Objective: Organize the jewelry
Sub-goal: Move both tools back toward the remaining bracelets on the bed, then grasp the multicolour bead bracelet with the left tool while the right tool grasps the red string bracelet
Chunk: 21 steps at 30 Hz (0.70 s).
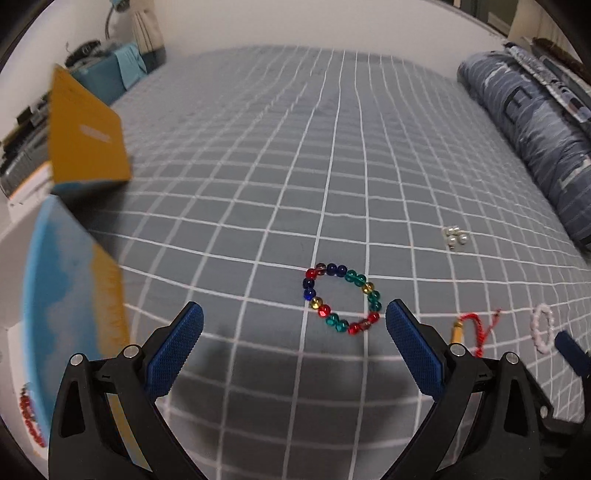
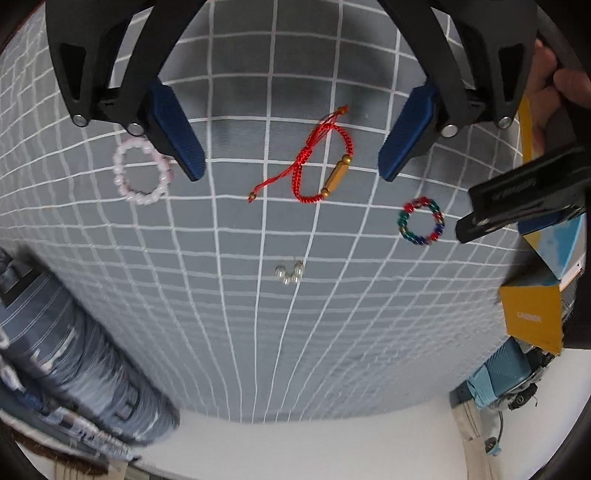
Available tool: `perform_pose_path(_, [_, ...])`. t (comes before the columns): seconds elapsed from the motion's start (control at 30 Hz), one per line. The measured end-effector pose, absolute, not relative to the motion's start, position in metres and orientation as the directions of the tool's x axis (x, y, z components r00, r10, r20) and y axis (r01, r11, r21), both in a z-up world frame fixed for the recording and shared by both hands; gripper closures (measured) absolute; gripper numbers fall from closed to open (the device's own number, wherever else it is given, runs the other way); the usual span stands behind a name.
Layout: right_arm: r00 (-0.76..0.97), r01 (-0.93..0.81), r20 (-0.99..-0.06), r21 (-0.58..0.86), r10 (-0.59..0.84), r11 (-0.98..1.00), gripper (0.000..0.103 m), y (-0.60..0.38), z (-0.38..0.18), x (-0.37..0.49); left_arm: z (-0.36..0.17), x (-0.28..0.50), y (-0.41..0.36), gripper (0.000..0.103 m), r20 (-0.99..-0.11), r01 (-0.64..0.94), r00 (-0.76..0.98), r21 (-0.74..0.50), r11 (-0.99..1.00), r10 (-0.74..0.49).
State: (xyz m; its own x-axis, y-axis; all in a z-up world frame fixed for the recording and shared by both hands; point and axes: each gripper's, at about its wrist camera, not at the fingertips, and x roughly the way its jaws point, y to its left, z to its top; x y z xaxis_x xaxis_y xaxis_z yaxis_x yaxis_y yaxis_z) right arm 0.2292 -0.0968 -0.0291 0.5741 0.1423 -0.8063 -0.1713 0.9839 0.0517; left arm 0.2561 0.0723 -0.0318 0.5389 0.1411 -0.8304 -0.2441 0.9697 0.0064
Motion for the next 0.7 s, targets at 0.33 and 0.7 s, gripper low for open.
perform_pose_path(0.33, [0.504, -0.166, -0.848, 0.089, 0.162, 0.982, 0.028, -0.094, -0.058, 0.254, -0.068, 0.286, 0.081, 0.007, -0.865, -0.262, 0.481, 0.01, 0.965, 0.14])
perform_pose_path(0.7, [0.457, -0.159, -0.868, 0.137, 0.196, 0.978, 0.033, -0.088, -0.076, 0.275, -0.086, 0.299, 0.089, 0.015, -0.886, -0.257, 0.449, -0.008, 0.966, 0.112])
